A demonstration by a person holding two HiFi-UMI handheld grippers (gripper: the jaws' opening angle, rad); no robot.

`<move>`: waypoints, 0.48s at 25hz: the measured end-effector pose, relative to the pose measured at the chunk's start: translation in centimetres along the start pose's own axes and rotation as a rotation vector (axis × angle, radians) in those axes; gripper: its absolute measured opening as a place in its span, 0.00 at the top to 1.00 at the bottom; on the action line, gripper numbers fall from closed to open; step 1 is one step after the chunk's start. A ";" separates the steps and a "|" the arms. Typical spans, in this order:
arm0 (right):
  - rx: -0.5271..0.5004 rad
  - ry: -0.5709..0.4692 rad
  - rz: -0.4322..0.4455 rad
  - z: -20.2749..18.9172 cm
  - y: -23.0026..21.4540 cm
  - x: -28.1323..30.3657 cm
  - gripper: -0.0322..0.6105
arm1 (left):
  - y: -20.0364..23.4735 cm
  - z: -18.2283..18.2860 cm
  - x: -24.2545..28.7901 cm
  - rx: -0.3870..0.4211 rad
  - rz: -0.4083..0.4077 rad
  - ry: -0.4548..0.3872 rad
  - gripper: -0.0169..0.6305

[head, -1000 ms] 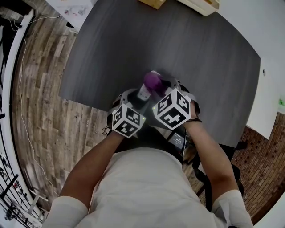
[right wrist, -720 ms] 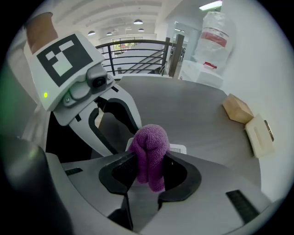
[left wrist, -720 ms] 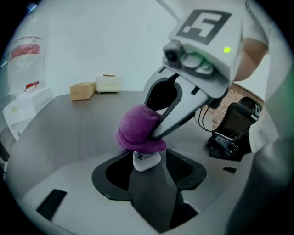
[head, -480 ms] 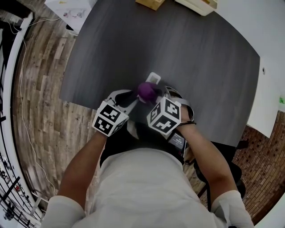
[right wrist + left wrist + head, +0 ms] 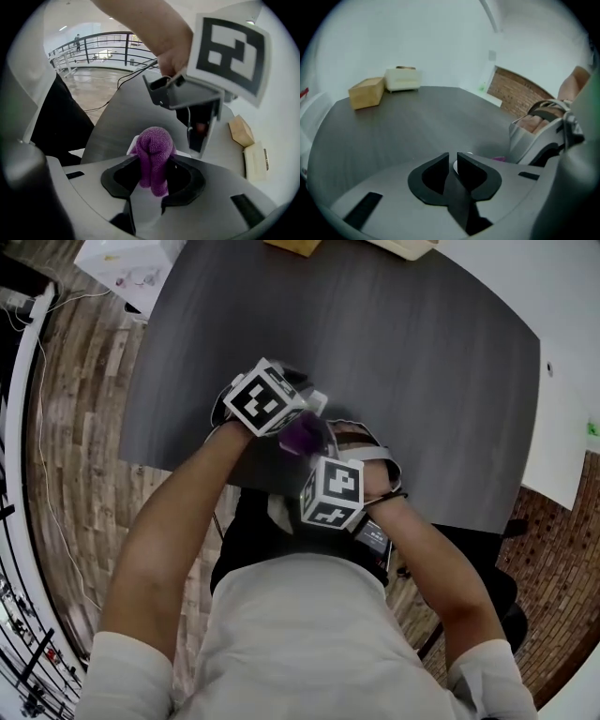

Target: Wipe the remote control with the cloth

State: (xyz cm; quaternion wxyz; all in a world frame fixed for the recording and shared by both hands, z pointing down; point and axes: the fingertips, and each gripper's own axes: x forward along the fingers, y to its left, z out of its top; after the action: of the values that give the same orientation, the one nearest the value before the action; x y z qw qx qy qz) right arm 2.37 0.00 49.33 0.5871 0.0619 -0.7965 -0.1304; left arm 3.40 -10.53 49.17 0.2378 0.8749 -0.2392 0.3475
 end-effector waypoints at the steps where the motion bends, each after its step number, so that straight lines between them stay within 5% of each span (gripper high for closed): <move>1: -0.002 -0.001 0.005 0.1 0.0 0.1 0.74 | 0.0 0.1 0.8 0.035 0.000 0.037 0.89; 4: 0.014 0.005 0.019 0.0 -0.1 0.3 0.74 | 0.3 0.5 1.9 0.090 -0.006 0.101 0.92; 12: -0.007 0.016 0.017 0.9 1.3 -0.5 0.74 | -0.1 0.1 2.3 0.069 -0.026 0.162 0.95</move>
State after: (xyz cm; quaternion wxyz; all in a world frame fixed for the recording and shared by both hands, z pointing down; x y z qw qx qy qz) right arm 1.70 1.56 48.97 0.5950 0.0540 -0.7917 -0.1275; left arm 4.96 -11.04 50.72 0.2304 0.8547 -0.1955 0.4221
